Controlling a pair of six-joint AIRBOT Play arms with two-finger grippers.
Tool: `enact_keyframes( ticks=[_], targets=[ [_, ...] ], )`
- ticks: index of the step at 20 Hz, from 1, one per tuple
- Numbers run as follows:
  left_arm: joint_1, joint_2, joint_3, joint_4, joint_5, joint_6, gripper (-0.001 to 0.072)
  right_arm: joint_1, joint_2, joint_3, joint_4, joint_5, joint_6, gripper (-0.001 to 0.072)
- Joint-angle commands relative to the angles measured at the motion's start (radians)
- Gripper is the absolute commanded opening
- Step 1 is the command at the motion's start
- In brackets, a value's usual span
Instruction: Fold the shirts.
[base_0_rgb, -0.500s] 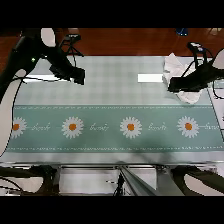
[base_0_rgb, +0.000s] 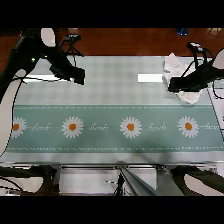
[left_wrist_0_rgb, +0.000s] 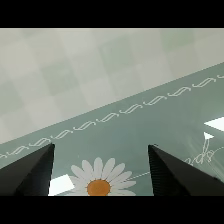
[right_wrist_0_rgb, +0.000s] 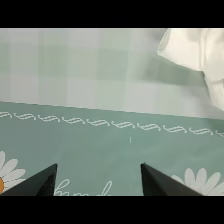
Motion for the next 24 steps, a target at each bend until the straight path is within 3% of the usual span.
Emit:
enact_keyframes(
  ticks=[1,8,13,16,17,19,20,22,24],
  targets=[
    [0.0,0.0,0.001,0.0,0.0,0.0,0.072,0.001,0.0,0.001,0.0,0.0,0.0,0.0583],
    [0.0,0.0,0.001,0.0,0.0,0.0,0.072,0.001,0.0,0.001,0.0,-0.021,0.002,0.0582],
    [-0.001,0.0,0.001,0.0,0.103,0.0,0.072,0.001,0.0,0.001,-0.005,-0.27,-0.002,0.0582],
    [0.0,0.0,0.001,0.0,0.218,0.0,0.072,0.0,-0.005,0.001,-0.142,-0.503,0.018,0.0578],
    [0.0,0.0,0.001,0.0,0.231,0.0,0.072,-0.003,-0.015,0.001,-0.265,-0.57,0.092,0.0577],
    [0.001,0.0,0.001,0.003,0.257,0.001,0.072,-0.043,-0.056,0.001,-0.543,-0.638,0.358,0.0576],
    [0.001,0.0,0.001,0.004,0.259,0.001,0.072,-0.085,-0.085,0.001,-0.608,-0.645,0.475,0.0576],
    [0.0,0.0,0.001,0.004,0.238,0.0,0.072,-0.184,-0.151,0.001,-0.558,-0.652,0.549,0.0576],
    [-0.001,0.0,0.001,0.002,0.207,0.0,0.072,-0.268,-0.219,0.001,-0.441,-0.651,0.534,0.0577]
  ],
)
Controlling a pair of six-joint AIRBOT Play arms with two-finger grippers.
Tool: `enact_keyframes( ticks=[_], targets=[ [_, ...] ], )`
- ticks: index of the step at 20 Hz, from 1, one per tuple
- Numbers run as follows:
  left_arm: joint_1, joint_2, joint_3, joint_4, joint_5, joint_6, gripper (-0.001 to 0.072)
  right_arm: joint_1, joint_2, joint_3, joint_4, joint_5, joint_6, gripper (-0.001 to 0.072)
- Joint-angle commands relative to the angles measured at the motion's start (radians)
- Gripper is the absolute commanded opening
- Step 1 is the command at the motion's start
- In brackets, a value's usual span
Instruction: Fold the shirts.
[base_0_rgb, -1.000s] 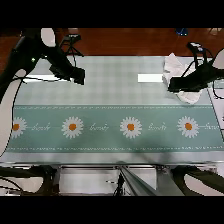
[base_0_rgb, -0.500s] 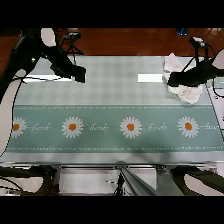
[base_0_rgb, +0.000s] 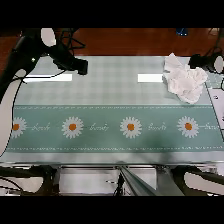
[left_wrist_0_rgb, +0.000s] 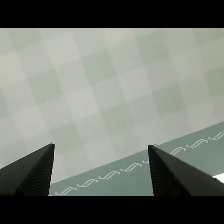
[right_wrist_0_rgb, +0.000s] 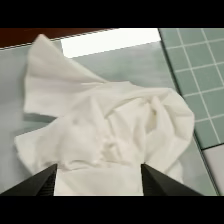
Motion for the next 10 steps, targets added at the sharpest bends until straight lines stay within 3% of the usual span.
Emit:
enact_keyframes(
  ticks=[1,9,10],
  targets=[
    [-0.001,0.001,0.001,-0.007,-0.031,0.0,0.072,-0.135,-0.114,0.001,0.076,-0.05,0.099,0.0577],
    [-0.001,0.001,0.001,-0.067,0.01,0.0,0.072,-0.164,-0.341,0.001,0.336,-0.055,0.011,0.0571],
    [-0.001,0.001,0.001,-0.067,0.01,0.0,0.072,-0.164,-0.357,0.001,0.382,-0.066,-0.024,0.045]
  ],
)
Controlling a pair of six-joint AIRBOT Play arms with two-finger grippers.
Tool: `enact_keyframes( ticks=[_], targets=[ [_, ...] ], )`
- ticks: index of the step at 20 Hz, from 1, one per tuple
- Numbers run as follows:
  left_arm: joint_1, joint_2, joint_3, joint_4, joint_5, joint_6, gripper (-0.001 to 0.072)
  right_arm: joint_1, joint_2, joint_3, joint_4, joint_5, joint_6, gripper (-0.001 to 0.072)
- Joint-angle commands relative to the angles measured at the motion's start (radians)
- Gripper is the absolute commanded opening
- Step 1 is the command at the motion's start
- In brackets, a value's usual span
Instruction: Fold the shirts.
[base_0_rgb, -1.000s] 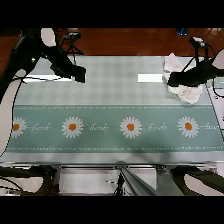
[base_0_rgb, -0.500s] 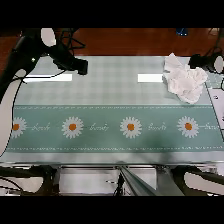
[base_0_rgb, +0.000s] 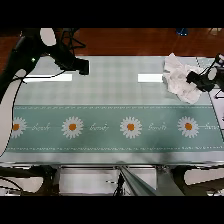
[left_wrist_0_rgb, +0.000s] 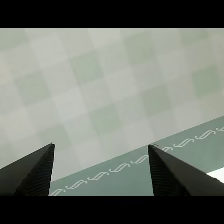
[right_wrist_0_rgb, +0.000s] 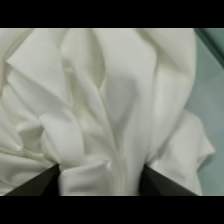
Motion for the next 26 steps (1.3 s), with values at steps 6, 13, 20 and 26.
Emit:
enact_keyframes(
  ticks=[6,13,20,26],
  targets=[
    [0.0,0.055,0.003,-0.012,0.007,0.0,0.072,-0.006,0.112,0.044,0.299,-0.111,-0.308,0.0029],
    [-0.001,0.33,0.121,-0.013,0.005,-0.035,0.0716,-0.006,0.636,0.161,0.616,-0.045,-0.582,0.0028],
    [0.0,0.638,0.127,-0.026,-0.101,-0.037,0.0715,-0.006,0.961,0.161,0.829,0.388,-0.596,0.0028],
    [0.0,0.654,0.055,-0.026,-0.252,-0.037,0.0715,-0.006,0.96,0.023,0.95,0.635,-0.575,0.0028]
  ],
)
